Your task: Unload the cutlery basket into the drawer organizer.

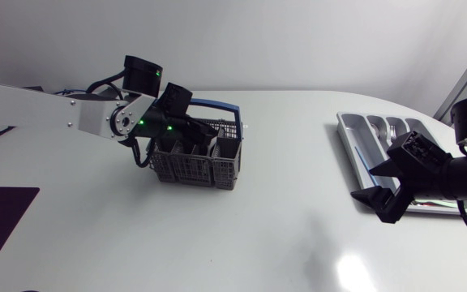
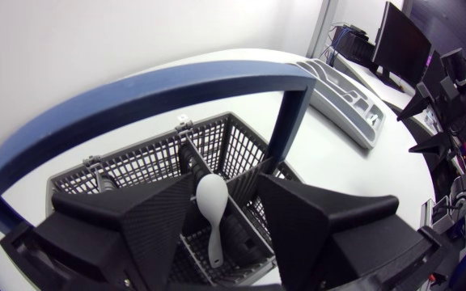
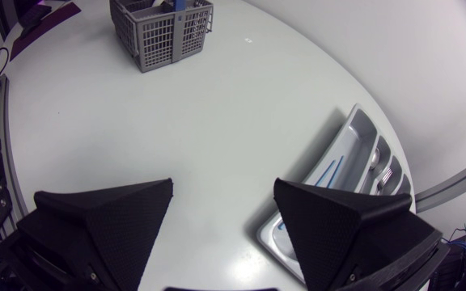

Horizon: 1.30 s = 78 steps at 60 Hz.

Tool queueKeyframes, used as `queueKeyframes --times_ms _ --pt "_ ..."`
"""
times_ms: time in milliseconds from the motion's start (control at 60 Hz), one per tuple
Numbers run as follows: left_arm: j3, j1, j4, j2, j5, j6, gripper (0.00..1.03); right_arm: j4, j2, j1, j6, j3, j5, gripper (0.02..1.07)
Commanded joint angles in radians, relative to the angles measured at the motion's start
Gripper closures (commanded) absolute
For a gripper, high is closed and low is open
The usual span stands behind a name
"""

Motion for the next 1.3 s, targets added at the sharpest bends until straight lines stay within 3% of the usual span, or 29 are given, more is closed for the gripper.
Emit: queueKeyframes --times_ms 0,217,400,600,717,1000,1283 --pt "0.006 0.0 0.034 0.038 0.009 0.025 0.46 -0.006 -0.008 0.022 0.034 -0.03 0.005 0.17" --pt "0.029 0.006 0.045 0.09 0.009 0.045 0.46 0.04 0.003 0.057 0.06 -0.055 0.023 0.16" --pt "0.045 0.008 -0.013 0.094 0.037 0.07 0.47 0.063 0.018 0.058 0.059 -0.067 0.029 0.15" --pt "0.08 0.039 -0.133 0.079 0.159 0.071 0.57 0.074 0.022 0.057 0.054 -0.081 0.034 0.15" --pt "0.082 0.052 -0.162 0.068 0.19 0.073 0.6 0.083 0.022 0.057 0.053 -0.09 0.034 0.15" --pt "0.072 0.063 -0.185 0.054 0.267 0.073 0.61 0.093 0.023 0.068 0.054 -0.105 0.042 0.15" --pt "0.095 0.062 -0.177 0.096 0.268 0.068 0.66 0.096 0.022 0.083 0.06 -0.114 0.048 0.15"
